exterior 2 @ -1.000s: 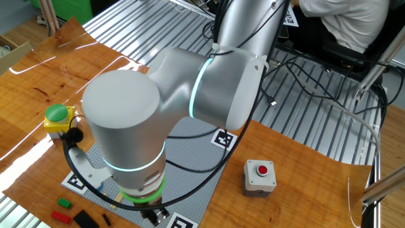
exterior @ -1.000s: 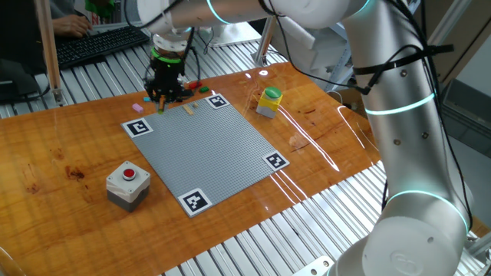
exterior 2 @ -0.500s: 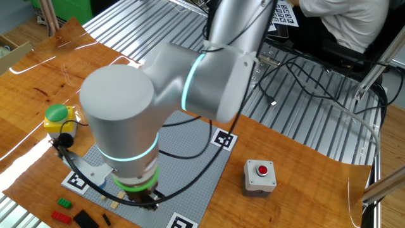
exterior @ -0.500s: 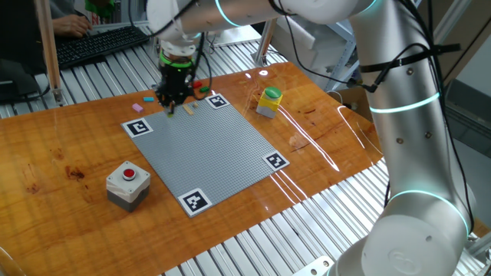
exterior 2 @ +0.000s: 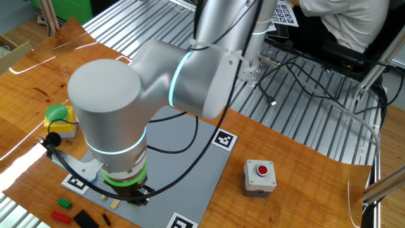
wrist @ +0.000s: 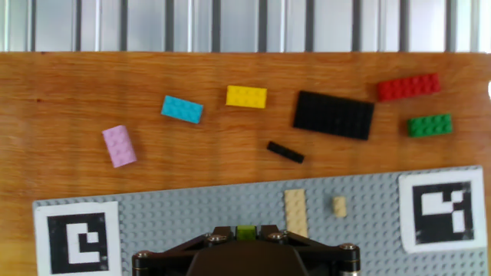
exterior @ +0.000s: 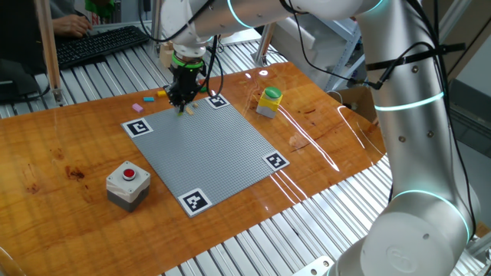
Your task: Build with small Lego blocks
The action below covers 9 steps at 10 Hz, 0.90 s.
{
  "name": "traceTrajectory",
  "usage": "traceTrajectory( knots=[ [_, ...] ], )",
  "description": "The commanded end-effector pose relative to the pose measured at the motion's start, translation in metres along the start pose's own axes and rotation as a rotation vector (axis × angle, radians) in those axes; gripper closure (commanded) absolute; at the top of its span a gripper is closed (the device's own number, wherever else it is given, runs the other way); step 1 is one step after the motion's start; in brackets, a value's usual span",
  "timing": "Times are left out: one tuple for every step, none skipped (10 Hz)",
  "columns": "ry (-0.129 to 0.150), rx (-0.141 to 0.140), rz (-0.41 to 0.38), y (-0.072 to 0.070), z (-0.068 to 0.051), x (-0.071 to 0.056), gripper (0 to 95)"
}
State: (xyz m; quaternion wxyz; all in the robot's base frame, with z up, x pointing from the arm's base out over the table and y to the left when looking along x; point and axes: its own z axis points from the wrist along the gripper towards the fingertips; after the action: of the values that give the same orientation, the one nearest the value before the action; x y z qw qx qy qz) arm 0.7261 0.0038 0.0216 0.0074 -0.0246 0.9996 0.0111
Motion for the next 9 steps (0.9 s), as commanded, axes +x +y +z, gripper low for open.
traceTrajectory(
  knots=[
    [-0.003,0.001,-0.017,-0.0047,0.0015,-0.0025,95.0],
    [-0.004,0.002,-0.020,-0.0059,0.0019,-0.0031,95.0],
    [-0.004,0.003,-0.022,-0.0066,0.0021,-0.0036,95.0],
    [-0.004,0.003,-0.024,-0.0072,0.0023,-0.0038,95.0],
    [-0.005,0.003,-0.026,-0.0079,0.0026,-0.0041,95.0],
    [-0.006,0.003,-0.028,-0.0093,0.0030,-0.0045,95.0],
    [-0.005,0.003,-0.031,-0.0103,0.0032,-0.0047,95.0],
    [-0.006,0.003,-0.037,-0.0122,0.0038,-0.0053,95.0],
    [-0.006,0.002,-0.040,-0.0135,0.0043,-0.0056,95.0]
  ],
)
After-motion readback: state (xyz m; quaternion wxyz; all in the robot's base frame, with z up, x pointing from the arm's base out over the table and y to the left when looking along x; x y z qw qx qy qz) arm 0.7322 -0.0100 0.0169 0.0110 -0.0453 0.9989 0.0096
